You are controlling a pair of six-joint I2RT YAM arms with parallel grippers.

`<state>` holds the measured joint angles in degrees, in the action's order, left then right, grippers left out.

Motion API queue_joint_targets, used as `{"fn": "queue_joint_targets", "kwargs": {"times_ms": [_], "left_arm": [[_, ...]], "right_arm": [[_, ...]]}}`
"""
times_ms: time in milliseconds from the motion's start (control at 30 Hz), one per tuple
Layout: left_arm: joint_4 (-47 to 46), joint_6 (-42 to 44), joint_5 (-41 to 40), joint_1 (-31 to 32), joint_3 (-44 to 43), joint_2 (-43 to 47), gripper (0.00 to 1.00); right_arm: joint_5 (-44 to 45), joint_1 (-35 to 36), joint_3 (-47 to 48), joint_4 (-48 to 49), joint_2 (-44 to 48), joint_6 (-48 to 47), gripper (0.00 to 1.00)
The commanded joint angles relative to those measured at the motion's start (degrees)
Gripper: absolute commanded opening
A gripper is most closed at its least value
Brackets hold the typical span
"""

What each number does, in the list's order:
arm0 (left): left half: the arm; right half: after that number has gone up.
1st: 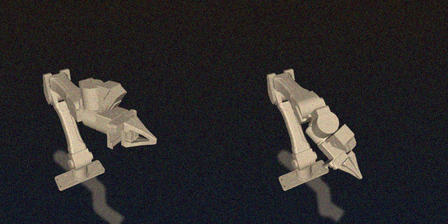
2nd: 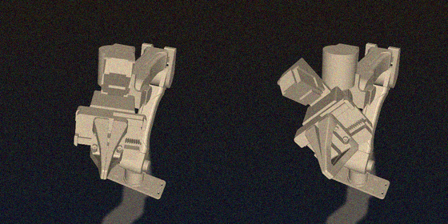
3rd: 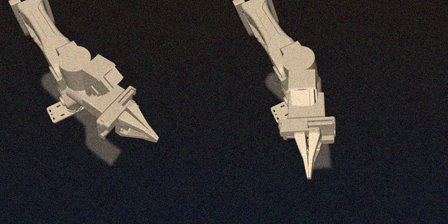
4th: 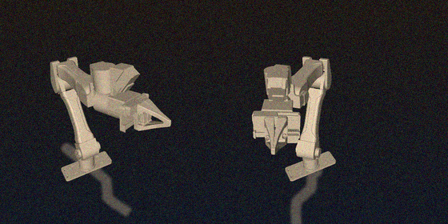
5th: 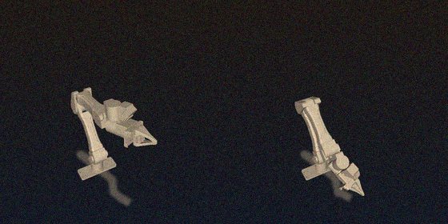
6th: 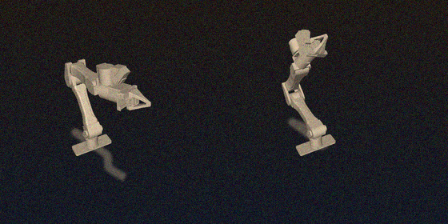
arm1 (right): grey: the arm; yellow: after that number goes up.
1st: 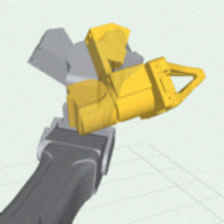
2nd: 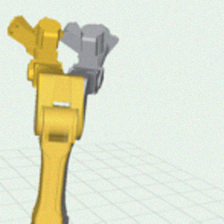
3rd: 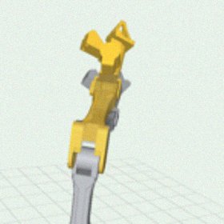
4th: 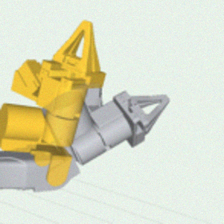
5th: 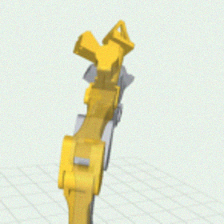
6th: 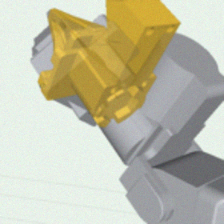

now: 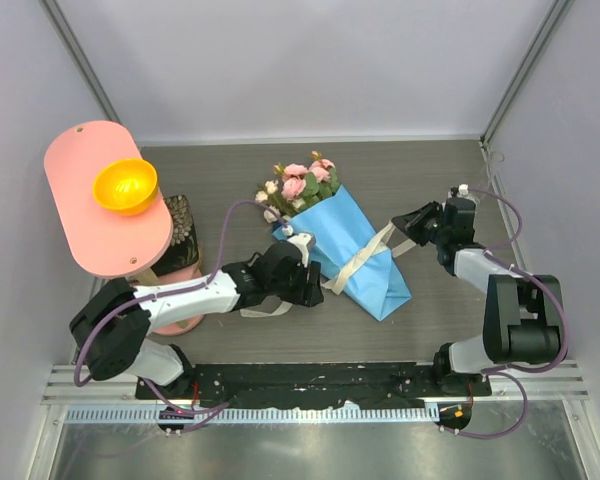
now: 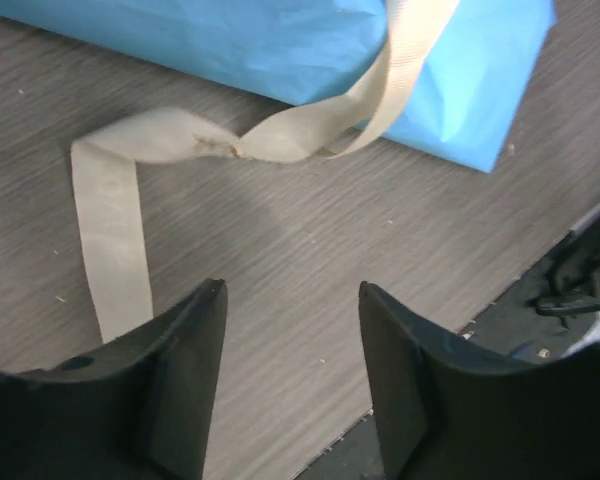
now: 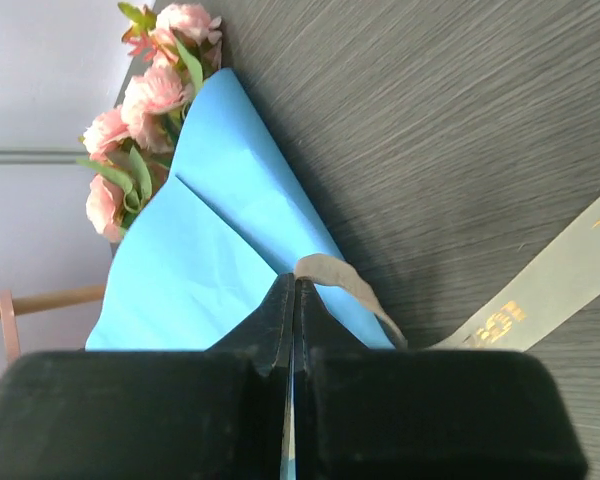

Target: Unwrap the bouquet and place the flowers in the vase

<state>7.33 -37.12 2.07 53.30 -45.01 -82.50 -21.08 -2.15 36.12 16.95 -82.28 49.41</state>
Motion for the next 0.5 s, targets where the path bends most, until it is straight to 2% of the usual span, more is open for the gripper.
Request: {"fn": "queue_joint_targets", "kwargs": {"times_ms": [0, 67, 233, 333, 400, 467], "left_arm": [[-2.58, 1.79, 3.47, 0.14, -1.74, 5.5, 0.64], [-2.15, 2.76, 3.12, 0.05, -5.86, 4.37, 0.64], [-0.38, 2.59, -0.92, -2.75, -19.03, -5.55, 0.48], [-2.76, 1.18, -0.83, -6.27, -23.97, -14.77, 0.41], [-2.41, -0.67, -0.84, -8.98, -27.39, -22.07, 0.31], [-2.41, -1.54, -1.27, -10.4, -28.81, -27.6, 0.28]], "right_arm": [[-3.09, 0.48, -1.66, 2.83, 2.54, -1.06, 0.01], [-1.95, 0.48, -2.37, 0.2, 4.92, -3.07, 0.01], [-0.89, 0.57, 2.19, -9.8, 14.31, -5.98, 0.01], [-0.63, 0.57, 7.29, -16.39, 20.99, -7.13, 0.01], [0.77, 0.57, 11.75, -19.92, 25.05, -8.09, 0.01], [3.49, 0.57, 15.98, -26.24, 30.48, -10.2, 0.01]]}}
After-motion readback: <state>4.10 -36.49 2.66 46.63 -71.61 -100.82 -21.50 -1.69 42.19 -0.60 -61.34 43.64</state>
